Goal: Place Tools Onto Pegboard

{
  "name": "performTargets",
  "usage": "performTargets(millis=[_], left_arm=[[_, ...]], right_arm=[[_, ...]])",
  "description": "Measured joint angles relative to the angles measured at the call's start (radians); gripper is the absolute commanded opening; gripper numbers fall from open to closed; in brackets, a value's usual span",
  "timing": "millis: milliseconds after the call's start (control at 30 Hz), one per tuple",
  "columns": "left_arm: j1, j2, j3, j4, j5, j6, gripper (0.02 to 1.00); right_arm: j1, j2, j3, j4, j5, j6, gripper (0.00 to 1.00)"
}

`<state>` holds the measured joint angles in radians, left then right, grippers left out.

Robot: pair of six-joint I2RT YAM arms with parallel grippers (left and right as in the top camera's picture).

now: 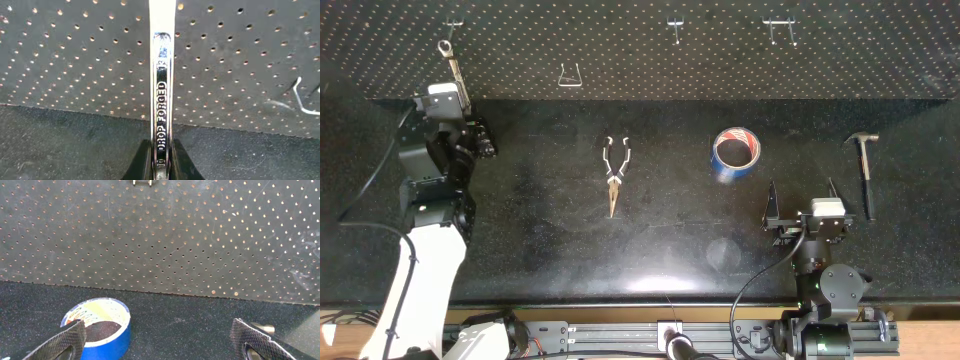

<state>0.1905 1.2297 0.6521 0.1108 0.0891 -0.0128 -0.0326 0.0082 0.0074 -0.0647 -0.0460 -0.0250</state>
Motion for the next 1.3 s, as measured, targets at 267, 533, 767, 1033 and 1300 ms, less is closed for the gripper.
performTargets(millis=[267,533,767,1033,1300], left_arm=[[-0.002,0.136,0.101,-0.003,-0.014,0.015,0.123],[-0.003,0.192,0.161,-0.067,-0.014,0.03,0.996],[-0.547,0.041,0.424,-1.08,-0.134,-0.37,0.993],[-0.713,0.531,0.767,-1.32,0.071,-0.65,0.993],[-0.658,0.748,0.901,-1.258,-0.071,-0.576,0.993]], right_arm=[[0.0,0.0,0.0,0.0,0.0,0.0,0.947],[0.0,0.0,0.0,0.0,0.0,0.0,0.947],[0.0,0.0,0.0,0.0,0.003,0.0,0.947],[0.0,-0.001,0.0,0.0,0.004,0.0,0.947],[0.0,-0.001,0.0,0.0,0.004,0.0,0.947]])
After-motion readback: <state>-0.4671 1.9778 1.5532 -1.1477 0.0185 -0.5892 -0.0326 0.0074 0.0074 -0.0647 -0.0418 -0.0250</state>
